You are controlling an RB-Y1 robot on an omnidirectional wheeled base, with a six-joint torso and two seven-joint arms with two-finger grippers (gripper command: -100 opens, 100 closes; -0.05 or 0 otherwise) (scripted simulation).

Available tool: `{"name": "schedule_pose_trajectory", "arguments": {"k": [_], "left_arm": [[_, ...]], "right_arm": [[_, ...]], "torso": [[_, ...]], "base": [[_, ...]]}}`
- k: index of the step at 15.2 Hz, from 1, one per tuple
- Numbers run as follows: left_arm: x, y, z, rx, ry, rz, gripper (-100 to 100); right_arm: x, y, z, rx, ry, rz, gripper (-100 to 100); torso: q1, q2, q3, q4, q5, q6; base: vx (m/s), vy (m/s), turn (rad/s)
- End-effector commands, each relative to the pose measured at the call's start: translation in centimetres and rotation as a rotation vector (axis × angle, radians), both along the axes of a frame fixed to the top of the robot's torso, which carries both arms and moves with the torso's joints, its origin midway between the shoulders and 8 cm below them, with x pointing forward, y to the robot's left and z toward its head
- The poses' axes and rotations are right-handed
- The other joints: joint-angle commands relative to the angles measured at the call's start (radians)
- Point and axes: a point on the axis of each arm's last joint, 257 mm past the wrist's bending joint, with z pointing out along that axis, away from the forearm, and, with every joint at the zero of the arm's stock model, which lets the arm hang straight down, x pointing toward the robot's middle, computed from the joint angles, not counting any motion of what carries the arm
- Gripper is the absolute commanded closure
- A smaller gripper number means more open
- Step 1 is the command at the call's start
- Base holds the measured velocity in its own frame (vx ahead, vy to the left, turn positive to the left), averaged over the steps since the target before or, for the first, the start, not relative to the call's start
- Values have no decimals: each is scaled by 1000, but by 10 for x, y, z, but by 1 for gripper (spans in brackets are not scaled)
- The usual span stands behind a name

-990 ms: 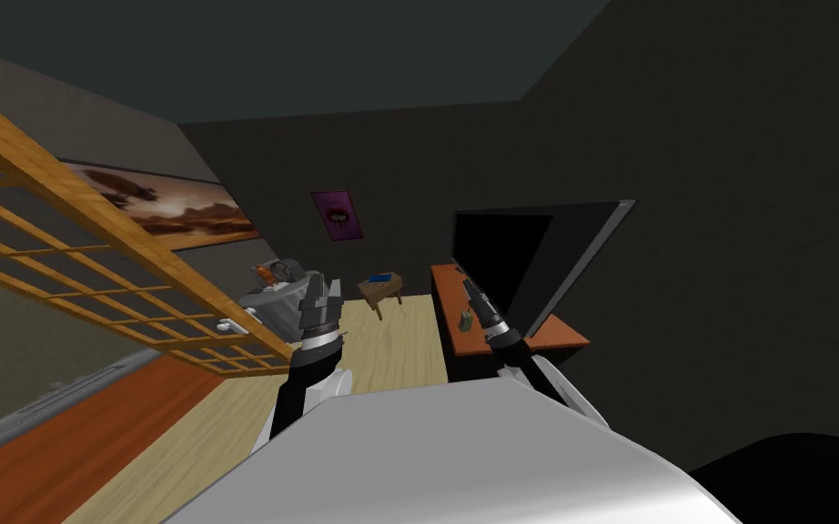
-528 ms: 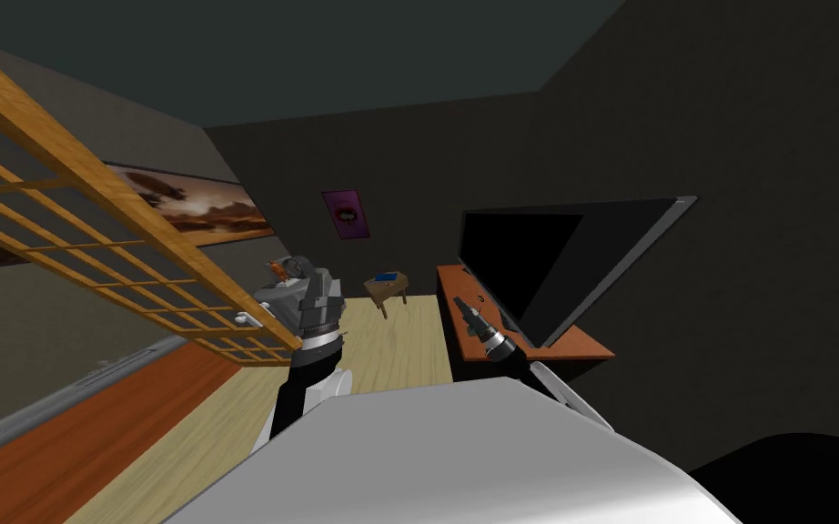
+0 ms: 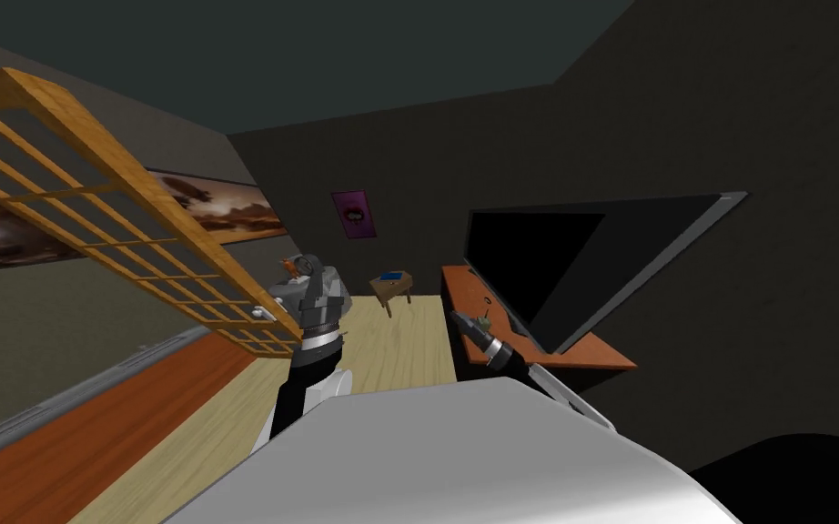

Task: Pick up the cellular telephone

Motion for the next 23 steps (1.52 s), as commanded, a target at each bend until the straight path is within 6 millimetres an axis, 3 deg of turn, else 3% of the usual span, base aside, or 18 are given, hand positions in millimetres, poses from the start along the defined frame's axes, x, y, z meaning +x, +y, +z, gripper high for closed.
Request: {"name": "schedule_pose_trajectory", "arguments": {"k": [1, 2, 3, 4, 5, 6, 7, 8, 11, 12, 13, 14, 15, 17, 18, 19, 20, 23], "left_arm": [[0, 0, 0, 0, 0, 0, 0], [0, 0, 0, 0, 0, 0, 0], [0, 0, 0, 0, 0, 0, 0], [0, 0, 0, 0, 0, 0, 0], [0, 0, 0, 0, 0, 0, 0], [0, 0, 0, 0, 0, 0, 0], [0, 0, 0, 0, 0, 0, 0], [0, 0, 0, 0, 0, 0, 0], [0, 0, 0, 0, 0, 0, 0], [0, 0, 0, 0, 0, 0, 0], [0, 0, 0, 0, 0, 0, 0], [0, 0, 0, 0, 0, 0, 0], [0, 0, 0, 0, 0, 0, 0], [0, 0, 0, 0, 0, 0, 0], [0, 0, 0, 0, 0, 0, 0], [0, 0, 0, 0, 0, 0, 0], [0, 0, 0, 0, 0, 0, 0], [0, 0, 0, 0, 0, 0, 0]], "right_arm": [[-7, -3, -18, -53, 24, 20, -100], [-14, -4, -42, -112, 55, 44, -100], [-15, -6, -44, -126, 58, 50, -100], [-24, -7, -66, -185, 86, 76, -100], [-25, -11, -70, -201, 93, 80, -100], [-34, -13, -92, -257, 122, 105, -100], [-36, -18, -95, -277, 127, 112, -100], [-47, -22, -116, -334, 152, 141, -100], [-62, -40, -145, -430, 196, 178, -100], [-62, -40, -145, -430, 196, 178, -100], [-76, -50, -165, -497, 224, 211, -100], [-77, -55, -168, -507, 231, 212, -100], [-91, -66, -186, -571, 258, 246, -100], [-93, -72, -189, -584, 266, 247, -100], [-108, -88, -206, -655, 293, 285, -100], [-109, -91, -209, -659, 300, 282, -100], [-124, -105, -222, -724, 322, 321, -100], [-143, -134, -241, -807, 368, 352, -100]], "torso": [[0, 0, 0, 0, 0, 0], [2, -4, -2, -1, 1, 0], [3, -8, -5, -2, 1, 0], [2, -10, -6, -2, 1, 0], [0, -9, -6, -2, 0, 0], [-1, -7, -5, -2, 0, 1], [-2, -6, -4, -2, 0, 0], [-2, -4, -3, -1, 0, 1], [-1, -3, -2, -1, 0, 0], [-1, -3, -2, -1, 0, 1], [-1, -2, -1, -1, 0, 1], [-2, -2, -1, -1, 0, 0], [-2, -1, -1, -1, 0, 1], [-2, -2, -1, -1, 0, 1], [-3, -1, -1, -1, 0, 1], [-3, -1, -1, 0, 0, 1], [-3, -1, -1, 0, 0, 0], [-3, -2, -1, -1, 0, 0]], "base": [[145, 127, 343], [199, 134, 349], [189, 89, 197], [153, 55, 167], [109, 42, 133], [85, 41, 177], [68, 35, 139], [67, 36, 169], [79, 48, 147], [57, 36, 59], [55, 37, 124], [59, 36, 141], [76, 39, 194], [69, 23, 90], [58, 18, 85], [58, 20, 132], [59, 28, 235], [79, 24, 146]]}}
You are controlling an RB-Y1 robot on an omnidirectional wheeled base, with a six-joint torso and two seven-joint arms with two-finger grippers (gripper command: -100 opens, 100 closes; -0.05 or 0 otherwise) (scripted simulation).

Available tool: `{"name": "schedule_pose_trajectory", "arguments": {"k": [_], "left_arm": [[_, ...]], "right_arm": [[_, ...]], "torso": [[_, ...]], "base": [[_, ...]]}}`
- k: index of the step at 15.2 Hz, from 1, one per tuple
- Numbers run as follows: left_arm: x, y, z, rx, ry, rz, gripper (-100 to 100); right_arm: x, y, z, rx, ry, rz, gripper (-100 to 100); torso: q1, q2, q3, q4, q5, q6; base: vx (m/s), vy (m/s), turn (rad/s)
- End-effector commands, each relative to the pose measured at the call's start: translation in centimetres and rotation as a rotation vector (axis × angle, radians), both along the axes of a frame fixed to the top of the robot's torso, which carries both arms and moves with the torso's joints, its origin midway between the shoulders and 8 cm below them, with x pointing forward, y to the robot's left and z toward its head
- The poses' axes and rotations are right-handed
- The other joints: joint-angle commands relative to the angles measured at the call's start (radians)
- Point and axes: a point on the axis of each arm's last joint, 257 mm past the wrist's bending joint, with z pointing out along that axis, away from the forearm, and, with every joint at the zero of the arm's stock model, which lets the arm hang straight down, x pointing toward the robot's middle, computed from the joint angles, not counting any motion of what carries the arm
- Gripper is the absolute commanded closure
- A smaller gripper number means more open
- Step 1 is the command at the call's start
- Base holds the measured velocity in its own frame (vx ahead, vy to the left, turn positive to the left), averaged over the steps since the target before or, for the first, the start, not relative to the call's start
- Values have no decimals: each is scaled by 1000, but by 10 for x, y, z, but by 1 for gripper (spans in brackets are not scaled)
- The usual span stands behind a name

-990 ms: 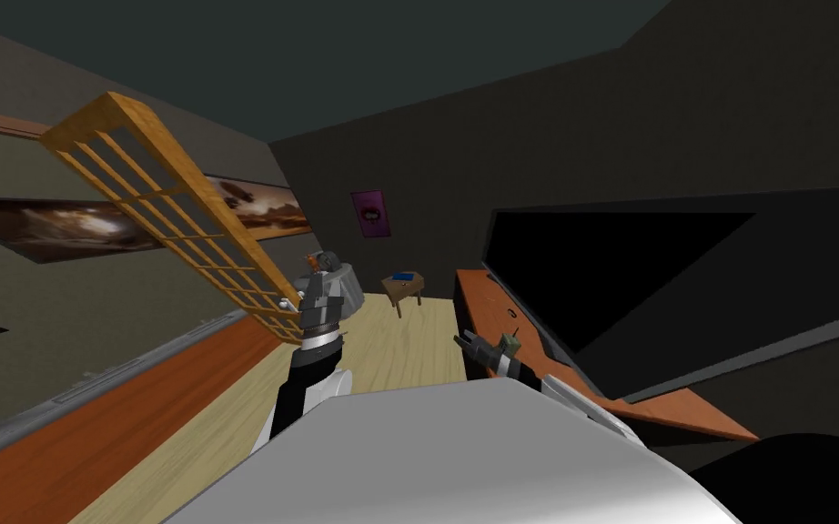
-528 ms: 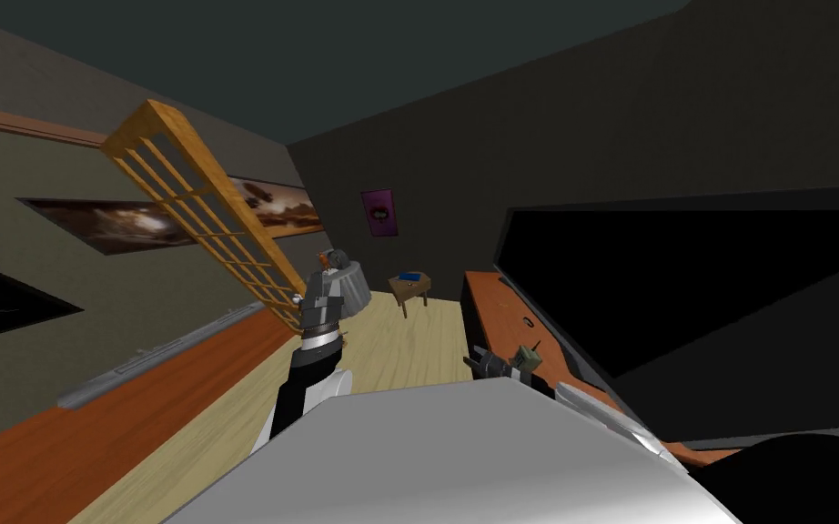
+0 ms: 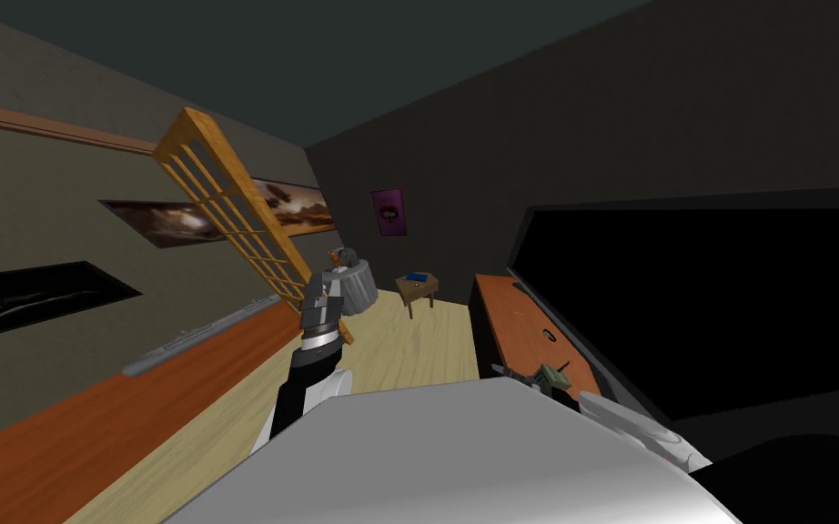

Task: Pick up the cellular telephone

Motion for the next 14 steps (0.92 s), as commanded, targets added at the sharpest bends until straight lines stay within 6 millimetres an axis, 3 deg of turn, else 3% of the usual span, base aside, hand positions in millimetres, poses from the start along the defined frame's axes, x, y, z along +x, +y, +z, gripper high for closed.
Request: {"name": "schedule_pose_trajectory", "arguments": {"k": [1, 8, 9, 10, 11, 13, 14], "left_arm": [[0, 0, 0, 0, 0, 0, 0], [0, 0, 0, 0, 0, 0, 0], [0, 0, 0, 0, 0, 0, 0], [0, 0, 0, 0, 0, 0, 0], [0, 0, 0, 0, 0, 0, 0], [0, 0, 0, 0, 0, 0, 0], [0, 0, 0, 0, 0, 0, 0]], "right_arm": [[-23, -29, -18, -91, 45, 46, -100], [-75, -113, -43, -304, 154, 144, -100], [-89, -133, -45, -356, 182, 180, -100], [-91, -138, -46, -364, 187, 175, -100], [-105, -163, -48, -420, 219, 204, -100], [-105, -163, -48, -420, 219, 204, -100], [-119, -187, -48, -472, 250, 232, -100]], "torso": [[0, 0, 0, 0, 0, 0], [0, 0, 0, 0, 0, 0], [0, 1, 0, 0, 0, 0], [1, 1, 1, 0, 0, 0], [1, 1, 1, 0, 0, 0], [1, 1, 1, 0, 0, 0], [0, 2, 1, 1, 0, 0]], "base": [[84, 33, 144], [74, 24, 141], [61, 30, 124], [61, 27, 97], [70, 28, 125], [48, 14, 72], [34, 14, 85]]}}
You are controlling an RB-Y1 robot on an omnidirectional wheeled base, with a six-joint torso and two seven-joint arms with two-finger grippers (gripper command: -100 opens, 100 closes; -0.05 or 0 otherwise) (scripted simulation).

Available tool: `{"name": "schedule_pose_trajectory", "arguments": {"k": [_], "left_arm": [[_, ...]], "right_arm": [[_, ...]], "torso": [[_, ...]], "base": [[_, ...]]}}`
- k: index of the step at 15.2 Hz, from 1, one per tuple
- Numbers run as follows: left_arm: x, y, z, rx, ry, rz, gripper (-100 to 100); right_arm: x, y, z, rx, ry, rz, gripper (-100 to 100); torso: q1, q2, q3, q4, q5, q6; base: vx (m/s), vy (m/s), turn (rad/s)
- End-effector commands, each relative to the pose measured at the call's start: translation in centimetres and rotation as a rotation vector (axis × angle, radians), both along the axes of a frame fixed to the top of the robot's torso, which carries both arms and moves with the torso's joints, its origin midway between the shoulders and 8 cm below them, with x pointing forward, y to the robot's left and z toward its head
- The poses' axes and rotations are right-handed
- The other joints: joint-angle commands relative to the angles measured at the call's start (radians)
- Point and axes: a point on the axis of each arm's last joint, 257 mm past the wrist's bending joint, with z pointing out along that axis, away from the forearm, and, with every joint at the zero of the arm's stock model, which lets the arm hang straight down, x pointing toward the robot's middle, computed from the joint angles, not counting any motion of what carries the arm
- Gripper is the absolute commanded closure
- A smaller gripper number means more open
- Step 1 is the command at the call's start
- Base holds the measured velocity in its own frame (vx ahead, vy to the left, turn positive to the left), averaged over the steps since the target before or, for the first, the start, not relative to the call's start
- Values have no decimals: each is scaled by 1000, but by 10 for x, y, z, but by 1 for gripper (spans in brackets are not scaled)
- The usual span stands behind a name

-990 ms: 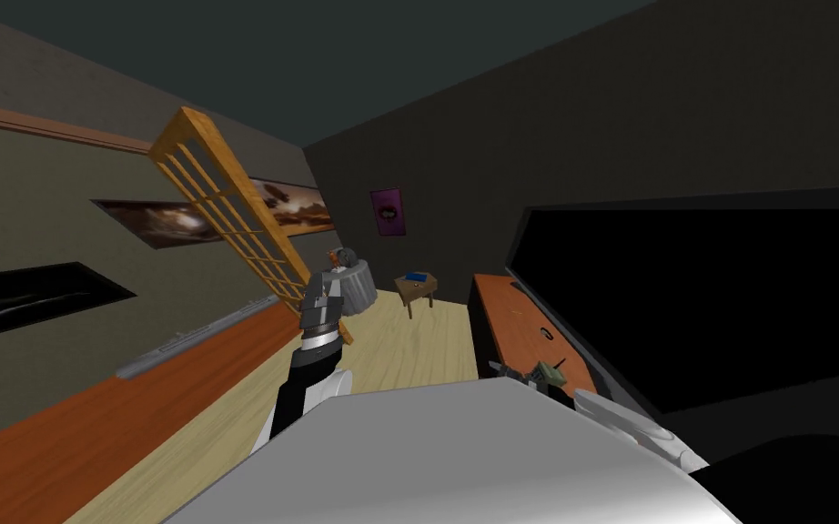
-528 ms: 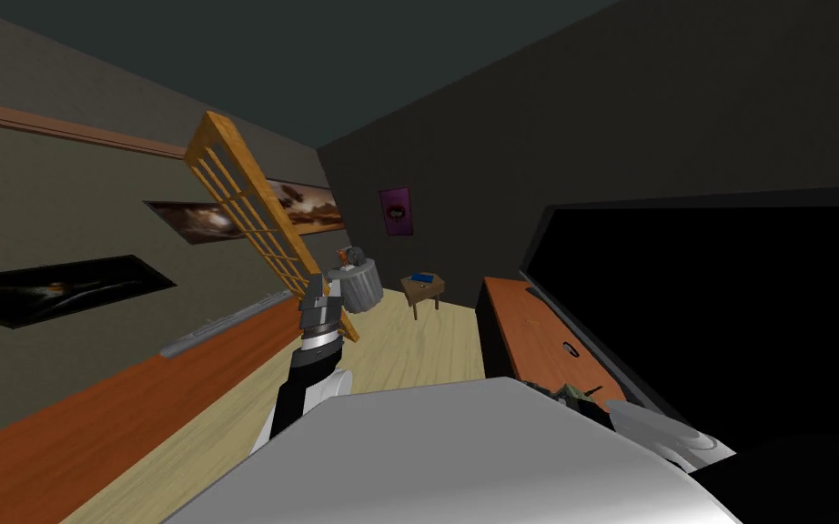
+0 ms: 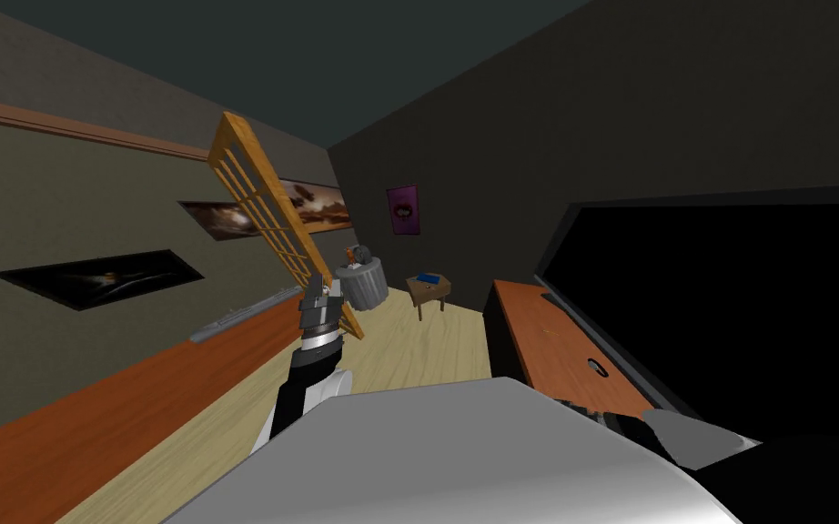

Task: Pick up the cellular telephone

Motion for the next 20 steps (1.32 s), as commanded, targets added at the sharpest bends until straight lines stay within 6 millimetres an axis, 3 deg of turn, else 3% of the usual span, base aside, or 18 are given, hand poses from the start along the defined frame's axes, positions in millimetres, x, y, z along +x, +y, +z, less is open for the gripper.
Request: {"name": "schedule_pose_trajectory", "arguments": {"k": [1, 3, 5, 6, 7, 10, 15, 16, 20], "left_arm": [[0, 0, 0, 0, 0, 0, 0], [0, 0, 0, 0, 0, 0, 0], [0, 0, 0, 0, 0, 0, 0], [0, 0, 0, 0, 0, 0, 0], [0, 0, 0, 0, 0, 0, 0], [0, 0, 0, 0, 0, 0, 0], [0, 0, 0, 0, 0, 0, 0], [0, 0, 0, 0, 0, 0, 0], [0, 0, 0, 0, 0, 0, 0]], "right_arm": [[-9, -20, 0, -39, 23, 20, -100], [-35, -63, 4, -132, 82, 67, -100], [-35, -64, 4, -132, 82, 68, -100], [-46, -83, 8, -173, 109, 88, -100], [-46, -83, 8, -173, 109, 88, -100], [-74, -128, 20, -266, 177, 136, -100], [-91, -151, 28, -311, 219, 161, -100], [-87, -144, 26, -299, 207, 152, -100], [-103, -133, 4, -295, 215, 134, -100]], "torso": [[0, 0, 0, 0, 0, 0], [0, 0, 0, 0, 0, 0], [1, -1, -1, 0, 0, 0], [0, 0, 0, 0, 0, 0], [0, 0, 0, 0, 0, 0], [1, 1, 1, 0, 0, 0], [1, 3, 2, 1, 0, 0], [1, 3, 2, 1, 0, 0], [-3, 3, 2, 1, -1, 0]], "base": [[34, 12, 93], [54, 21, 139], [50, 16, 76], [30, 21, 65], [23, 20, 69], [27, 24, 103], [10, 18, 37], [-3, 8, 11], [13, -32, 82]]}}
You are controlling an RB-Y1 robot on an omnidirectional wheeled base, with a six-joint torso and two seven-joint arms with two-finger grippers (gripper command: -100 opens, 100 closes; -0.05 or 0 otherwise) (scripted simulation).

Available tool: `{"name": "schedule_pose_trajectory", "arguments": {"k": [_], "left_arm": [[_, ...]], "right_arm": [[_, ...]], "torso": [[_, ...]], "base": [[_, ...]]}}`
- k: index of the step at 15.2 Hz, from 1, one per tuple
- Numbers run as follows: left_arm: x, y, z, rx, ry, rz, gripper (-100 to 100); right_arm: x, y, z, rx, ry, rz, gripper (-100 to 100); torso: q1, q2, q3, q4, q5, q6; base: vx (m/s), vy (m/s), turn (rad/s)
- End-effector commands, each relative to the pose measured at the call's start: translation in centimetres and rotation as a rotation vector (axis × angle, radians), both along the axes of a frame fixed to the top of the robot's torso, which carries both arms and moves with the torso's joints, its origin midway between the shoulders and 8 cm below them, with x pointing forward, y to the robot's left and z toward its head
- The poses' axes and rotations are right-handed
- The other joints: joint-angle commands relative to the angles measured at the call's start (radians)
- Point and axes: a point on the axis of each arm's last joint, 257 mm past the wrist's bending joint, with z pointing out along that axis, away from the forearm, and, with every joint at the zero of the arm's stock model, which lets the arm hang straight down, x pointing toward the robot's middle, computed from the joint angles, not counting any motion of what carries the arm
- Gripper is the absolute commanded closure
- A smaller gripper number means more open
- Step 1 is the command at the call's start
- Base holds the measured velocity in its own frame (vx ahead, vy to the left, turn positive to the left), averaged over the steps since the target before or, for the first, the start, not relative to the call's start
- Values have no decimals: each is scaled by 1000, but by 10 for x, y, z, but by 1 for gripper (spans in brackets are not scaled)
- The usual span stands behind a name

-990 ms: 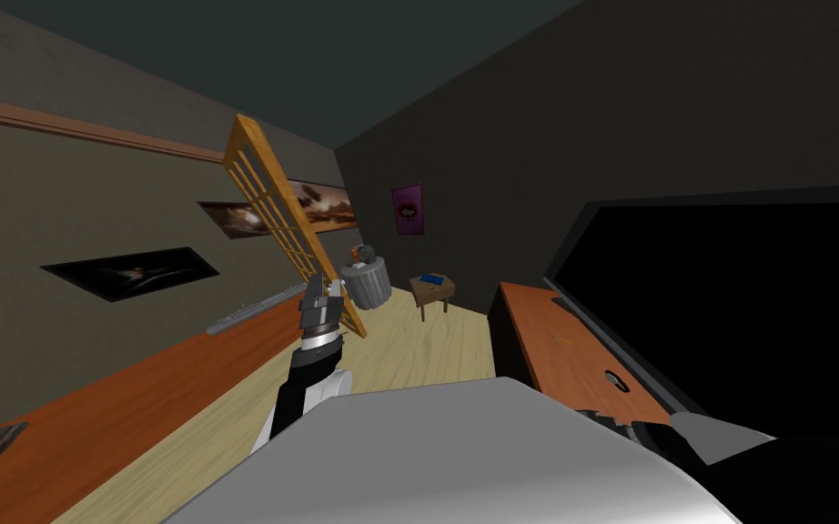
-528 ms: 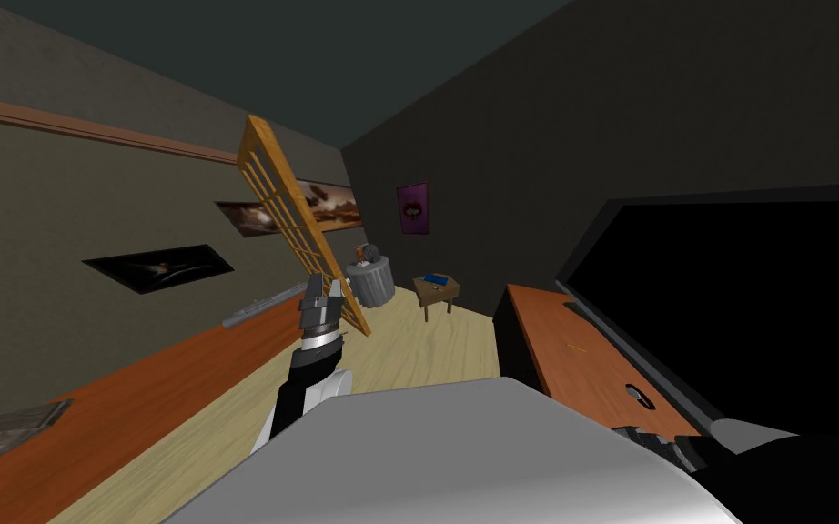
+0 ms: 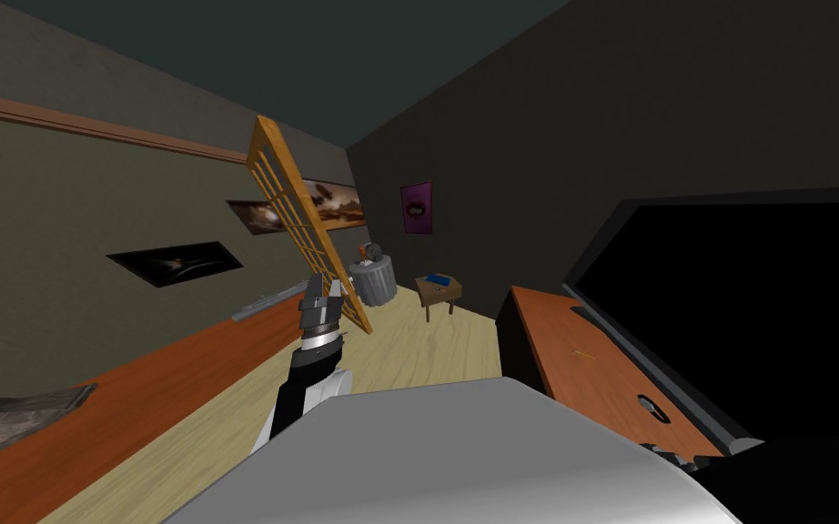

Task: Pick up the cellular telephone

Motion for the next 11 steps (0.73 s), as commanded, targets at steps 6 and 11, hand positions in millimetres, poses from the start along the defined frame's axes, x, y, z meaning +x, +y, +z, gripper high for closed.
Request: {"name": "schedule_pose_trajectory", "arguments": {"k": [6, 11], "left_arm": [[0, 0, 0, 0, 0, 0, 0], [0, 0, 0, 0, 0, 0, 0]], "right_arm": [[-4, 3, -5, 3, 3, -4, 100], [5, -5, 9, -3, -1, 9, 100]], "torso": [[1, 0, 0, 1, 0, 0], [5, 2, 1, 1, 2, 1]], "base": [[4, -13, 13], [-10, 29, -68]]}}
